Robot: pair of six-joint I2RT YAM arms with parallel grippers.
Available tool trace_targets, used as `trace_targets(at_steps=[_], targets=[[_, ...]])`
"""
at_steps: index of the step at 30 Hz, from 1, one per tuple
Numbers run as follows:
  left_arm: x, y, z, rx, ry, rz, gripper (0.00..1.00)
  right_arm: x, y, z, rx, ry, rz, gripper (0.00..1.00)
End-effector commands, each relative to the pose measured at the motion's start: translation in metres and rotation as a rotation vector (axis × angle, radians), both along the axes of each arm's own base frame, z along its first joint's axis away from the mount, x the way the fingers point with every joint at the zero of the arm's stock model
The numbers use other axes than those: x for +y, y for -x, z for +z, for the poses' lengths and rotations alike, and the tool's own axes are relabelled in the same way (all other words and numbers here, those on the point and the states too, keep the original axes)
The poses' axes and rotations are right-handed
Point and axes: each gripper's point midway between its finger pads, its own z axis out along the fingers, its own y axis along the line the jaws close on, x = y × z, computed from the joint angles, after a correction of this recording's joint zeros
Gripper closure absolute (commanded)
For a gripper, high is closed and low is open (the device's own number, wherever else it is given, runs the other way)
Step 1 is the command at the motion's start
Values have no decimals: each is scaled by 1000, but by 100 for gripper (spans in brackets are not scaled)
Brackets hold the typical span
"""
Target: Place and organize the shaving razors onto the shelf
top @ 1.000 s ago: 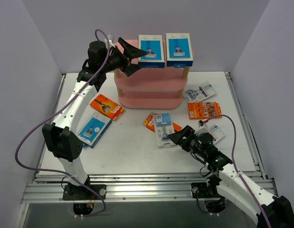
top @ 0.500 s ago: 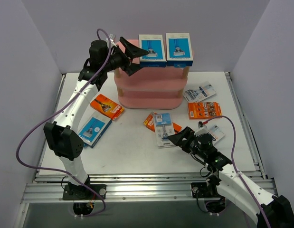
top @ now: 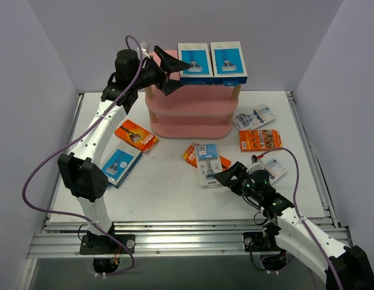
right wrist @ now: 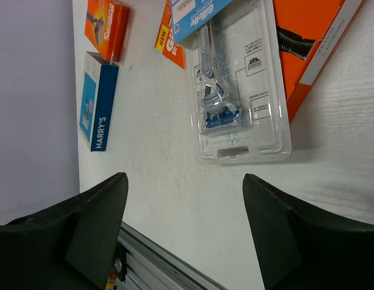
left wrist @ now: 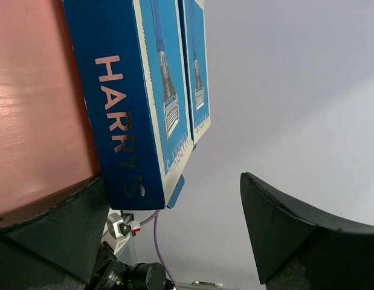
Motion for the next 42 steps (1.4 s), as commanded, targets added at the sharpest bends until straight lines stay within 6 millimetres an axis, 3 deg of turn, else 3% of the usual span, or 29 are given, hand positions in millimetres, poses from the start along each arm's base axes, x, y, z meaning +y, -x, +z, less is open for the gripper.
trace_targets(at_steps=[1, 14, 24, 32, 42], targets=[[2, -9, -2, -1, 9, 19, 6, 1, -3, 5, -35, -8, 9, 28], [13, -5, -12, 50, -3, 21, 6, 0, -1, 1, -29, -9, 11, 28], [15, -1, -35, 115, -46, 6, 6, -1, 1, -3, -20, -8, 8, 28], [16, 3, -33, 116, -66, 7, 6, -3, 1, -6, -16, -9, 3, 28], [17, 5, -48, 140, -83, 1, 6, -4, 3, -11, -7, -6, 6, 27]])
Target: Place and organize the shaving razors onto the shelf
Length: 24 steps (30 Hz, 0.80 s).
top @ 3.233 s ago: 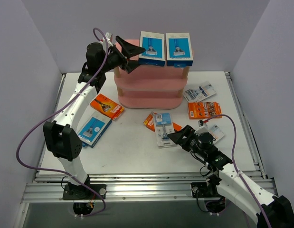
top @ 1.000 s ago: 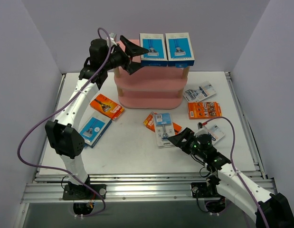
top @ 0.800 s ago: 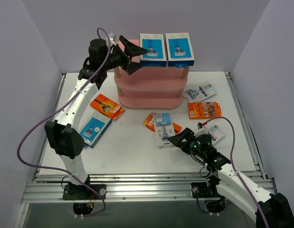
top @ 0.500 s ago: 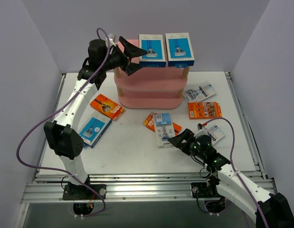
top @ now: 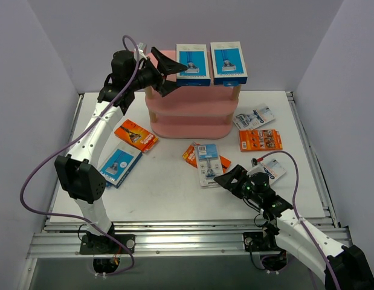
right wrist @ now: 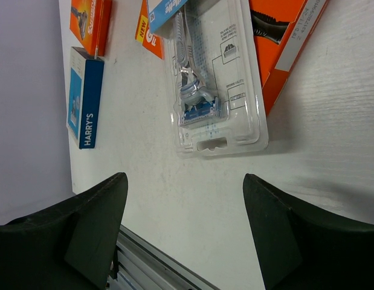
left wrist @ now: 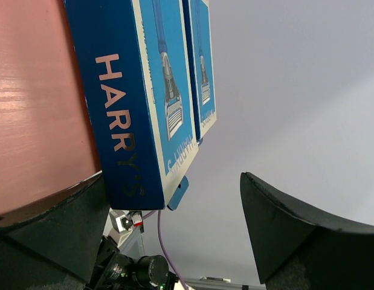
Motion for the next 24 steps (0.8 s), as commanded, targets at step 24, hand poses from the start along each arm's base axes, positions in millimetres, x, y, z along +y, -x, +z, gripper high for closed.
trace_targets(at_steps=[24], targets=[[9, 11, -66, 165, -128, -14, 6, -1, -3, -2, -18, -7, 2, 27]])
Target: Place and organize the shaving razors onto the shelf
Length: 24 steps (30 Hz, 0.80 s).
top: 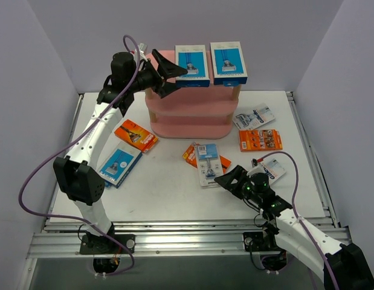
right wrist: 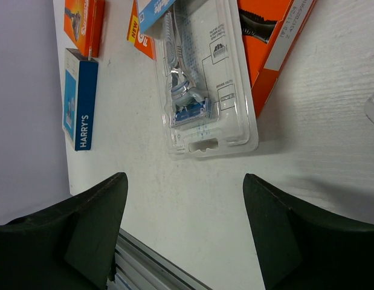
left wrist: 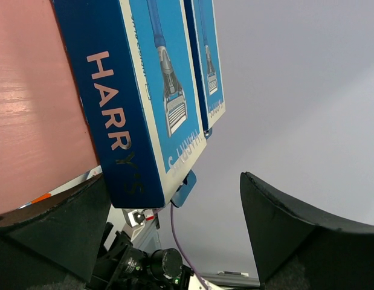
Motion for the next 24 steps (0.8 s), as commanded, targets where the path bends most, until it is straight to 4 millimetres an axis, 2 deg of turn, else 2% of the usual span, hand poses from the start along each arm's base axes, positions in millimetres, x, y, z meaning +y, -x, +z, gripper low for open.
trace_targets(at_steps=[1, 16, 20, 24], targets=[[7, 4, -61, 214, -88, 10, 6, 0, -2, 2, -25, -8, 7, 27], [12, 5, -70, 205, -163, 11, 6, -1, -1, -2, -20, -9, 4, 27], [12, 6, -65, 185, -155, 1, 6, -2, -1, -4, -18, -5, 4, 27], [11, 7, -50, 133, -124, -4, 6, -3, 0, -5, -16, -4, 2, 27]])
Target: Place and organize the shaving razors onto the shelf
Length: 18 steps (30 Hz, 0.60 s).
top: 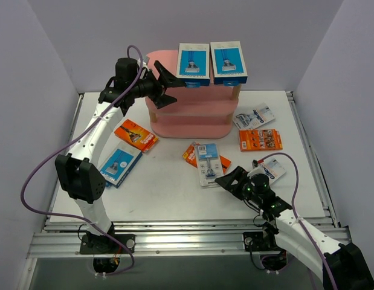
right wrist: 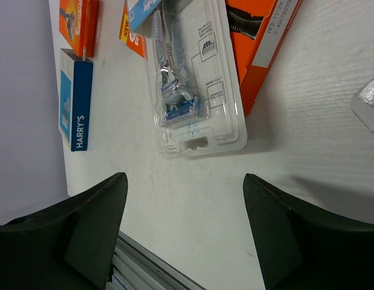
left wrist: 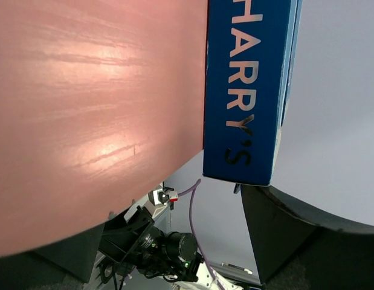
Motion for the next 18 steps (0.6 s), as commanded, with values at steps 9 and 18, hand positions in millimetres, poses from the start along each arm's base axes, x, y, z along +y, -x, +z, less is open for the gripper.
trace_targets(at_steps=[9, 18], targets=[[-2, 9, 38, -152, 71, -40, 6, 0, -2, 0, -20, -1, 4, 27], [-4, 17, 46, -208, 91, -67, 6, -1, -1, -2, -16, 0, 4, 27]])
